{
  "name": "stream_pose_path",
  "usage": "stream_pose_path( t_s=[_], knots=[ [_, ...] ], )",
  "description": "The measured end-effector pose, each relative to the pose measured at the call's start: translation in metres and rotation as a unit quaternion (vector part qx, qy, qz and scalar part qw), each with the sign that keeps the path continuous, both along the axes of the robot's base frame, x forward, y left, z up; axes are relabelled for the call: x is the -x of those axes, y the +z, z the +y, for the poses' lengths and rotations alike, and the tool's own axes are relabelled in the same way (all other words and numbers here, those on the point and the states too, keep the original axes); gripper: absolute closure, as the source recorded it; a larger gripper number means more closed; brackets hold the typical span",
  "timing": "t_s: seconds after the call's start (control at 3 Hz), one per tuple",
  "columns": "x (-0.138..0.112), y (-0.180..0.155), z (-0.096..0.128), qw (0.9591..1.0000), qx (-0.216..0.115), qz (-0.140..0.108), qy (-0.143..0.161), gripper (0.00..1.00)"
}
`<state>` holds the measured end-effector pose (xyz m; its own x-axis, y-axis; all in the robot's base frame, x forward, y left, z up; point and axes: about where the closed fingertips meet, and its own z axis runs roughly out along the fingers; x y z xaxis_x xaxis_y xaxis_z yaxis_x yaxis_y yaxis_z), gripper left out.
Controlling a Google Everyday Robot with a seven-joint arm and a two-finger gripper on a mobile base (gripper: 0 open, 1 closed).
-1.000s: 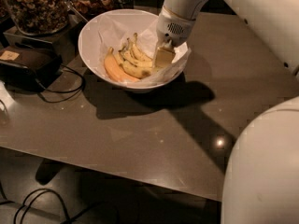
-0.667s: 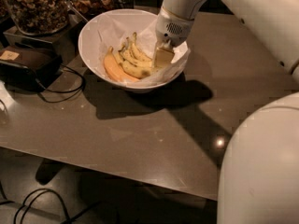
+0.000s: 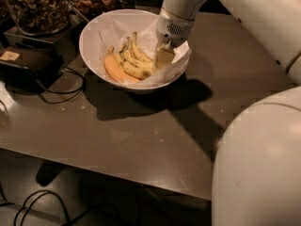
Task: Pick banana from white bowl
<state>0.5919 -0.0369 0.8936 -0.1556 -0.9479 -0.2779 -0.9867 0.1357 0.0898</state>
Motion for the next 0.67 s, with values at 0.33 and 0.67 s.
stream_pose_path(
  t_s=[0.33,0.67],
  knots=[
    [-0.0002,0.0008,-0.0002,1.0,0.0,0.0,0.0,0.56],
    [-0.0016,-0.0009,0.001,1.0,0.004,-0.001,0.004,0.75]
  ],
)
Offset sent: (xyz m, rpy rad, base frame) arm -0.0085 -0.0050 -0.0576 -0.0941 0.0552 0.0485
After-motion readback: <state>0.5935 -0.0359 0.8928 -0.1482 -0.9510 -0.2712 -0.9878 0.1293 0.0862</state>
